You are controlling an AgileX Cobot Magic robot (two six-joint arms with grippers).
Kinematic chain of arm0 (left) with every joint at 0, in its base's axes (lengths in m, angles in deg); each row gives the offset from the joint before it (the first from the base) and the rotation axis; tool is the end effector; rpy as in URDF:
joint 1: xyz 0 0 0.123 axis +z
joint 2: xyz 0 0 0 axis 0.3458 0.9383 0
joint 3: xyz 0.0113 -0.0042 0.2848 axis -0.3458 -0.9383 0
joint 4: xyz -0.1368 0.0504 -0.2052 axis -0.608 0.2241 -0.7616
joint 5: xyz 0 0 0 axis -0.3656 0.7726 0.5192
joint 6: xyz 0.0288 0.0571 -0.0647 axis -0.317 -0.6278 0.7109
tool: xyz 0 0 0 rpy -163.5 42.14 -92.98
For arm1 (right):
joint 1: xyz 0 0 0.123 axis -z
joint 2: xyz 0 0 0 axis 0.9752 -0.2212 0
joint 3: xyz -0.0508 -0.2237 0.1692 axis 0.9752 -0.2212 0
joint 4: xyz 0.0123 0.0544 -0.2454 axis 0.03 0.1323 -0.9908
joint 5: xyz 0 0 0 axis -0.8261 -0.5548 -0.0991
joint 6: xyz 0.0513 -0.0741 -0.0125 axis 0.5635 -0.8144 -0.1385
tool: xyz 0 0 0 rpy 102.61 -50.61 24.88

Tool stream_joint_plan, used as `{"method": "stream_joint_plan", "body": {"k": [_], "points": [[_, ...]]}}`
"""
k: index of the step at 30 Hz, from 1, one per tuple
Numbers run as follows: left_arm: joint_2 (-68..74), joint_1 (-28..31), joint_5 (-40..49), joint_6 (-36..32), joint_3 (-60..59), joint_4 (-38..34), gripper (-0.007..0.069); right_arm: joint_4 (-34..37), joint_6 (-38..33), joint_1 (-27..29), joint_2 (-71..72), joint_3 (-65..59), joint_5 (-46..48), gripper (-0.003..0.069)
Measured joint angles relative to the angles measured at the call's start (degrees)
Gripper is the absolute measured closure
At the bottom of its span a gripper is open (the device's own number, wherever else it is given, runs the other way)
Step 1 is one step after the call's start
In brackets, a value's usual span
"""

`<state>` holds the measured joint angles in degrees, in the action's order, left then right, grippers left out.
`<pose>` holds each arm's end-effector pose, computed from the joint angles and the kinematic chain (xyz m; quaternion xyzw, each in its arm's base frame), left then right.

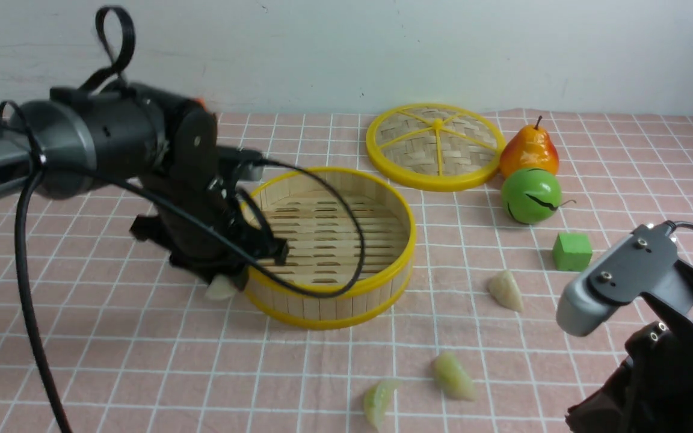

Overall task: Put the dumplings into the steamer on the table with the pink tablecloth.
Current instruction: 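Place the dumpling into the bamboo steamer basket with the left gripper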

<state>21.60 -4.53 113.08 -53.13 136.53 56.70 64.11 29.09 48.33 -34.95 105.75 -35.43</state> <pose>0.3631 -0.1627 0.2535 0.1235 0.9732 -0.0347 0.1908 0.1652 0.1154 0.2868 -0.3044 0.9148 0.1615 0.2106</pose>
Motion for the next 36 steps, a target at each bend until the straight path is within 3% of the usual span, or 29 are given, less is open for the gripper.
{"method": "stream_joint_plan", "body": {"k": [5,12,21,29,32,36], "points": [[4.33,-4.8,0.95,-0.07,14.89,-2.72,0.04,0.04,0.0,0.0,0.0,0.0,0.58,0.0657],[19.72,-5.22,3.2,2.59,32.01,-3.46,0.04,1.84,0.0,0.0,0.0,0.0,5.33,0.065],[29.99,-5.22,3.05,7.32,37.96,0.44,0.0393,3.49,0.0,0.0,0.0,0.0,8.88,0.0648],[28.89,-5.22,5.36,7.39,38.27,0.93,0.0174,3.44,-0.05,0.0,0.0,0.0,8.82,0.0643],[24.63,-5.22,9.65,6.89,39.93,2.75,0.0144,3.16,-0.05,0.0,0.0,0.63,8.71,0.0641],[16.21,-5.22,14.65,3.75,42.28,4.63,0.0161,3.03,-0.05,0.0,-0.33,3.45,8.71,0.0639]]}}
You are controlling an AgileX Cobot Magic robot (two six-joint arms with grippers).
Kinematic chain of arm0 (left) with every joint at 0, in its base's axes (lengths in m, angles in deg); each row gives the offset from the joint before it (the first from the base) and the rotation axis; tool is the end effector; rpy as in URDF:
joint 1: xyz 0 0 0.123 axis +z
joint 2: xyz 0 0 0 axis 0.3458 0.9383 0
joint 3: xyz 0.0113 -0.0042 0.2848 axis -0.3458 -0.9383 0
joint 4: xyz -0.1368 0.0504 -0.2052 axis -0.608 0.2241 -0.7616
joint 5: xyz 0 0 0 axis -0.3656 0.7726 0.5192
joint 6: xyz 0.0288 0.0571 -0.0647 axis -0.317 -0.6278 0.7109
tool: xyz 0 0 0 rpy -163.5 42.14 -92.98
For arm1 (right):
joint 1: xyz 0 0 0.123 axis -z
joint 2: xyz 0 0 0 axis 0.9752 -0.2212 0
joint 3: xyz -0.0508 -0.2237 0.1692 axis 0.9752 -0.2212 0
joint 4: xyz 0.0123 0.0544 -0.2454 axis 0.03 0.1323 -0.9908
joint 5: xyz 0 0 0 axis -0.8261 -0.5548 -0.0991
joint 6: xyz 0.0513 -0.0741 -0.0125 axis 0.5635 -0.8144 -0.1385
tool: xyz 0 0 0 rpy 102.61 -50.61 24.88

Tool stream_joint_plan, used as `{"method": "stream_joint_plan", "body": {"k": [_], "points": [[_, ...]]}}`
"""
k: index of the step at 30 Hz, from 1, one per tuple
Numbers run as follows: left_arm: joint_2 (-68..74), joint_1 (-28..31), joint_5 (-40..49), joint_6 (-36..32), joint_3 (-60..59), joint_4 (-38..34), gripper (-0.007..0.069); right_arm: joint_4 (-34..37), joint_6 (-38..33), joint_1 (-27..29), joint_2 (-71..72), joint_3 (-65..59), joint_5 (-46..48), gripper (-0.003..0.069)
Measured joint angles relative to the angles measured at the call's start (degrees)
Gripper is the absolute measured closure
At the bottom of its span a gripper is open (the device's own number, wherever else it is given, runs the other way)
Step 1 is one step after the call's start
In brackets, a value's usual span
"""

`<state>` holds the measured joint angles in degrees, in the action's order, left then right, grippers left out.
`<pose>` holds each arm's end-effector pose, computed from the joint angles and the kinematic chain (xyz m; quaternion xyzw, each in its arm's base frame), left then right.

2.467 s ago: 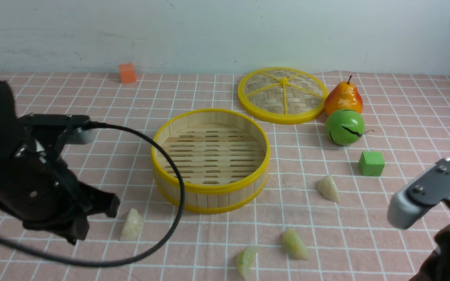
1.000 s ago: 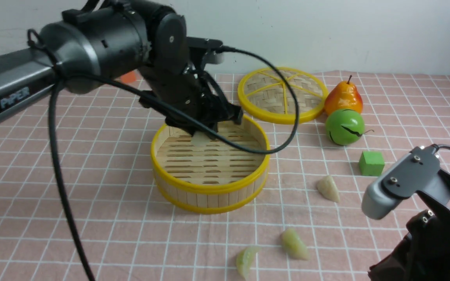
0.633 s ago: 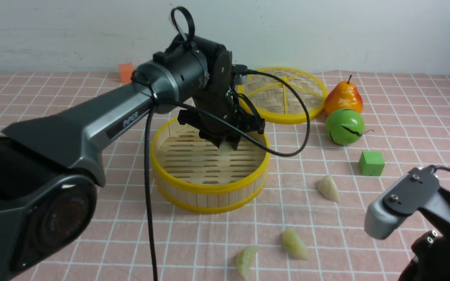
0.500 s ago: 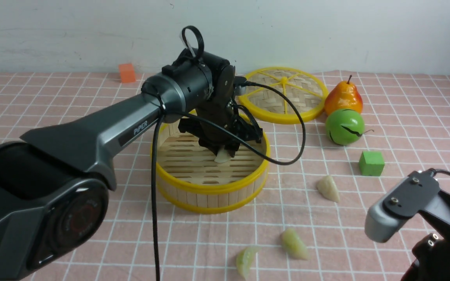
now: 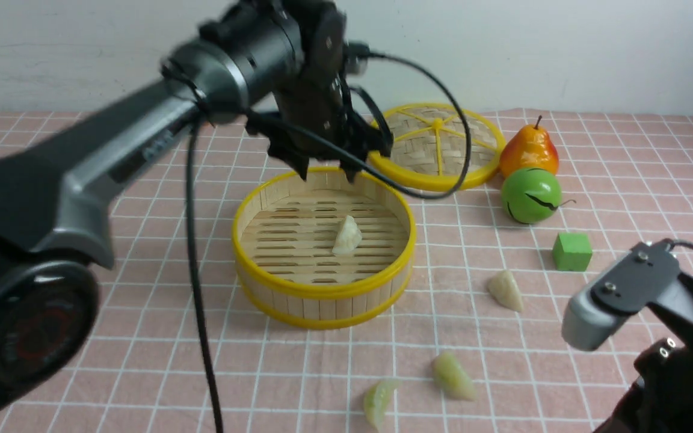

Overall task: Put the dumplings into the steamer on the table with the pink tablecloth.
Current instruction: 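Place the dumpling into the bamboo steamer basket with the left gripper, then reach for and grasp a dumpling on the table with the left gripper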

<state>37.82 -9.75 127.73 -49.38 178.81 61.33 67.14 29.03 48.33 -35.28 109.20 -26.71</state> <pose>0.4188 -0.2281 0.3333 0.1269 0.9466 -0.0470 0.2926 0.1575 0.1183 0.2991 -0.3126 0.9178 0.1860 0.1594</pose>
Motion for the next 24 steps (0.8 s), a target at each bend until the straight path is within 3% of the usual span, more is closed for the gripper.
{"method": "stream_joint_plan", "body": {"k": [5,8,10,11,14,17,20,24], "points": [[-11.02,0.0,4.02,-3.23,0.47,0.47,0.0258,-0.41,0.0,-0.64,-2.94,4.64,0.34,0.0659],[-18.78,0.0,4.37,-3.69,0.47,0.41,0.041,-2.33,0.0,-4.02,-7.04,8.61,0.4,0.066],[-21.1,0.0,4.37,-3.69,0.18,0.26,0.0461,-2.72,0.0,-5.02,-8.0,9.58,0.4,0.066],[-24.03,0.0,4.37,-3.69,-1.51,-0.66,0.053,-2.92,0.0,-5.78,-8.54,10.71,0.48,0.066],[-28.83,0.0,4.37,-4.17,-8.11,-4.11,0.0638,-4.43,0.3,-6.06,-7.3,12.48,1.79,0.066],[-30.86,0.0,4.37,-4.91,-14.08,-6.35,0.0638,-6.08,1.39,-5.94,-4.82,12.81,2.98,0.0659],[-31.74,-0.54,4.37,-5.75,-28.71,-10.66,0.0638,-10.81,4.97,-5.2,0.98,12.86,5.69,0.0659],[-31.54,-4.0,3.86,-6.18,-40.26,-10.68,0.0638,-14.6,8.56,-4.98,5.33,12.93,6.37,0.0659]]}}
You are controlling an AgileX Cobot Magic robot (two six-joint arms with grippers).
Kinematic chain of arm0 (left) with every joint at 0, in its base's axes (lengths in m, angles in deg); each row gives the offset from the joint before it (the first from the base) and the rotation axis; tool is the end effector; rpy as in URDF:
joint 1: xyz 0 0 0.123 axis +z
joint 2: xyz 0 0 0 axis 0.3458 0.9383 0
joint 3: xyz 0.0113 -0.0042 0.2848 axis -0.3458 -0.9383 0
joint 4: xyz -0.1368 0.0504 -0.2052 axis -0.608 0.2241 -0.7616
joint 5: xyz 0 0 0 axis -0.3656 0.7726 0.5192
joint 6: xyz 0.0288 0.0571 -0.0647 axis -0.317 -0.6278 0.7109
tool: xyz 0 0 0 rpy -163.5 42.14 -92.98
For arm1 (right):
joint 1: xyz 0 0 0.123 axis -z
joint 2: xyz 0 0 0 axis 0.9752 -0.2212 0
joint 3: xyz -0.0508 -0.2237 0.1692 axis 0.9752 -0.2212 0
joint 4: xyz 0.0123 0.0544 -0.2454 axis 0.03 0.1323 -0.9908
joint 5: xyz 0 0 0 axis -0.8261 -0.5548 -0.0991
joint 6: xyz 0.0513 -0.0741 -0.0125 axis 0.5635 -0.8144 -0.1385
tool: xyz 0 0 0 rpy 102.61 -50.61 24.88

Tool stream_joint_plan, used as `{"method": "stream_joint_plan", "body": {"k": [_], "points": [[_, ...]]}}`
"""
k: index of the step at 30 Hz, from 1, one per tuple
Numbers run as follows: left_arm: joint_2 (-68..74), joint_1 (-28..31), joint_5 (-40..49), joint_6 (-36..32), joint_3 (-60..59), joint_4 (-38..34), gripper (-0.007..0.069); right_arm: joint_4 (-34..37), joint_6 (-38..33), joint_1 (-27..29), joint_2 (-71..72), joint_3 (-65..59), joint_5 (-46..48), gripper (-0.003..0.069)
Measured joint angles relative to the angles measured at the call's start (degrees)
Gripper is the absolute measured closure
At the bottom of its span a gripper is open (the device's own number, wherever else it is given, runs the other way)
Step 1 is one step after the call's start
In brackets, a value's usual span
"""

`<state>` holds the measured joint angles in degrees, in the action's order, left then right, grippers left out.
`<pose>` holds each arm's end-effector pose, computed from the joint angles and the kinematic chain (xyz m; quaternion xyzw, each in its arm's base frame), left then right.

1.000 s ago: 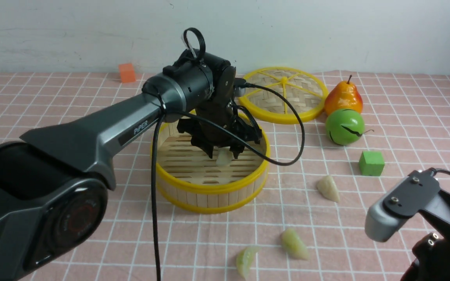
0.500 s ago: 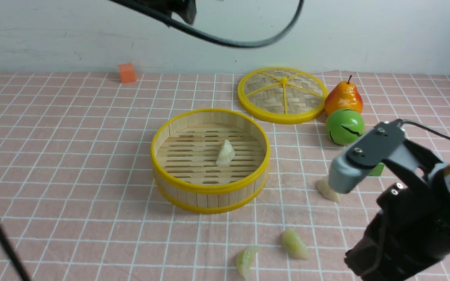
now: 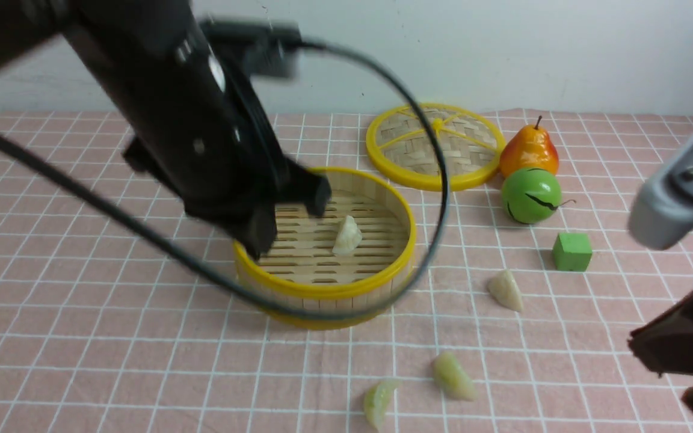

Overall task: Put the dumplings into the steamer on the table with the pink tablecloth.
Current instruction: 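Reach for and grasp a dumpling on the table with the left gripper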

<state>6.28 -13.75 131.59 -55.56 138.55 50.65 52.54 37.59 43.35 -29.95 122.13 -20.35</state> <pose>0.2678 -0.1852 0.3500 0.2056 0.9613 -0.0881 0.1608 0.1434 0.1062 0.3732 -0.3281 0.8998 0.1134 0.2643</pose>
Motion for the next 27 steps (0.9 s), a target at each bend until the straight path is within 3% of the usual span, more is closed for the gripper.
{"method": "stream_joint_plan", "body": {"k": [6,12,15,20,21,23,27], "points": [[1.2,-8.52,-14.24,3.45,-12.08,-0.26,0.0638,-2.45,2.31,0.0,4.14,0.1,0.36,0.0654],[6.6,-9.76,-20.6,5.92,-12.46,-0.32,0.0614,-2.58,3.49,0.0,4.2,-0.6,0.99,0.0648],[10.02,-9.76,-21.95,6.4,-12.46,-0.32,0.0543,-2.65,3.49,0.0,4.2,-1.78,1.32,0.0645],[16.15,-9.76,-26.68,6.75,-12.46,-2.14,0.0257,-3.76,3.49,0.0,4.2,-4.02,2.04,0.0641],[16.32,-9.76,-26.88,6.75,-12.46,-2.36,0.0247,-3.88,3.49,0.0,4.2,-4.05,2.1,0.0641],[18.18,-9.76,-29.45,6.82,-12.46,-3.48,0.0136,-4.66,3.49,0.0,4.2,-4.5,2.1,0.0637],[20.61,-9.76,-32.18,6.82,-12.46,-3.69,0.0078,-4.97,3.49,0.0,4.2,-4.93,2.1,0.0634]]}}
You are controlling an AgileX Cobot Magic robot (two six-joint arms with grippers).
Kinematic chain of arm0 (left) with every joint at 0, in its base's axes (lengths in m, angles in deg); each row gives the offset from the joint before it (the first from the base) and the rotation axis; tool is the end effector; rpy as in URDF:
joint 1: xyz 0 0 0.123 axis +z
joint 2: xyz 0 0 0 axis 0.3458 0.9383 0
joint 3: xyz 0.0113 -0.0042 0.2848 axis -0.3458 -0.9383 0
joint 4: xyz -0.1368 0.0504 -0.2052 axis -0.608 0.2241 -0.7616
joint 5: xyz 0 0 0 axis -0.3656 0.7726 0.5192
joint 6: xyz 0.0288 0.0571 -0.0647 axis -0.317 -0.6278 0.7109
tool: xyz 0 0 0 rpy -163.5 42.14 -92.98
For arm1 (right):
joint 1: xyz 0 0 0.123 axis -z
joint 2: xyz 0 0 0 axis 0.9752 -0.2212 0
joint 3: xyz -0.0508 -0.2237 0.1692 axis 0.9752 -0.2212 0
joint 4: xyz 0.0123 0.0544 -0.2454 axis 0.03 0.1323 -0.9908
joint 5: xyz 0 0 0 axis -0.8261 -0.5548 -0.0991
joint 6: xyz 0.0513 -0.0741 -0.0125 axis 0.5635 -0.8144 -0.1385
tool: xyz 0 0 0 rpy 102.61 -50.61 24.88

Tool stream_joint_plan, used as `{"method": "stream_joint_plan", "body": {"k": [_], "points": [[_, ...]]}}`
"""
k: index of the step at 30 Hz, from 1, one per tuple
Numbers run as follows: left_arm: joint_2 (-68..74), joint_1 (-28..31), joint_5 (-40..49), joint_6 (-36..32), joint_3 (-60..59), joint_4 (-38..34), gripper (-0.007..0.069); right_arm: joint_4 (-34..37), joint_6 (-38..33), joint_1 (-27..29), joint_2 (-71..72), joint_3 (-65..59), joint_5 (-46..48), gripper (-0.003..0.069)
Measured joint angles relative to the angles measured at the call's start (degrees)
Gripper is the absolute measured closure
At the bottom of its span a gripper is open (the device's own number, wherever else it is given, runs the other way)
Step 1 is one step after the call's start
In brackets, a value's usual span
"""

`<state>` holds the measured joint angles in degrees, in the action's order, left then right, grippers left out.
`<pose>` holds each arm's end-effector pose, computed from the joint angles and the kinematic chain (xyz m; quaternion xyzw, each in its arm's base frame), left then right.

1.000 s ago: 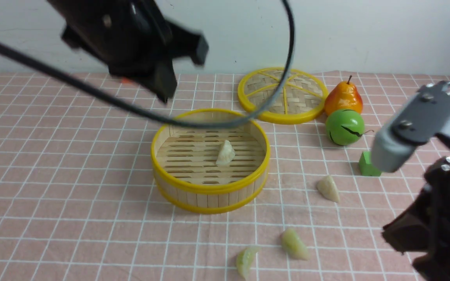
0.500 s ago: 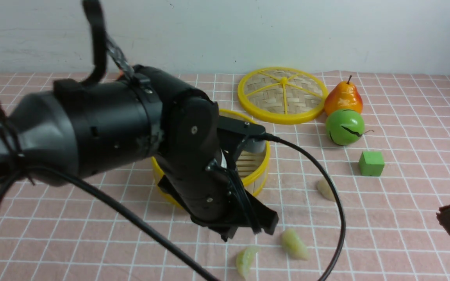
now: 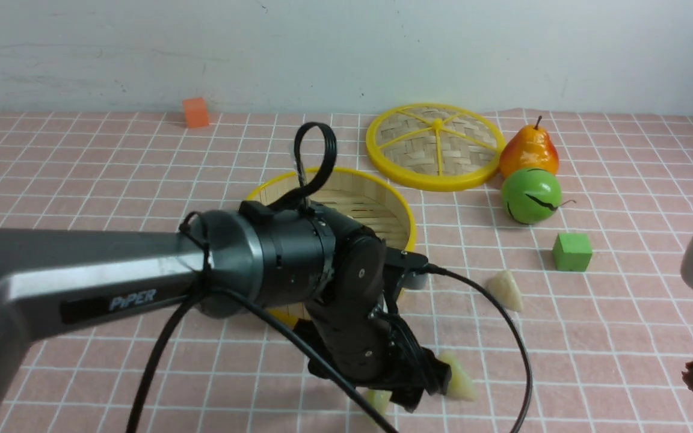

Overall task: Put the dumplings into the steamer on the table with the pink tablecloth.
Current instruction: 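Reach for and grasp a dumpling on the table with the left gripper, then place the dumpling into the bamboo steamer basket with the left gripper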

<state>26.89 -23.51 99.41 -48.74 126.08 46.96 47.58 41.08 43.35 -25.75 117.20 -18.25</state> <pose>0.2823 -0.2789 0.1752 0.1985 0.9636 -0.1227 0.1302 0.1293 0.0880 0.3583 -0.3077 0.9152 0.0738 0.2495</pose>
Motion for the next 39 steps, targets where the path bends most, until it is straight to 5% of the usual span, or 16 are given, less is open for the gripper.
{"method": "stream_joint_plan", "body": {"k": [5,9,15,21,28,39], "points": [[1.55,0.0,-1.05,0.0,0.0,0.4,0.0168,-0.65,0.0,0.0,0.0,0.0,-0.07,0.063],[1.77,0.0,0.05,-0.46,0.63,1.19,0.0444,-1.53,0.0,0.0,0.0,0.0,-0.4,0.0627],[1.08,0.83,12.73,-2.72,9.68,7.41,0.0426,-1.65,0.0,0.0,0.0,0.0,-3.26,0.0622],[-2.37,7.53,18.41,-2.98,22.45,12.4,0.0426,-1.66,0.38,0.0,0.0,0.0,-5.18,0.0618],[0.91,18.11,16.58,-2.92,29.98,13.31,0.0426,-1.66,2.65,0.0,-3.1,0.0,-5.36,0.0617],[11.57,20.7,8.45,-2.92,30.12,13.23,0.0426,-1.04,2.98,0.0,-15.54,0.0,-6.66,0.0613]]}}
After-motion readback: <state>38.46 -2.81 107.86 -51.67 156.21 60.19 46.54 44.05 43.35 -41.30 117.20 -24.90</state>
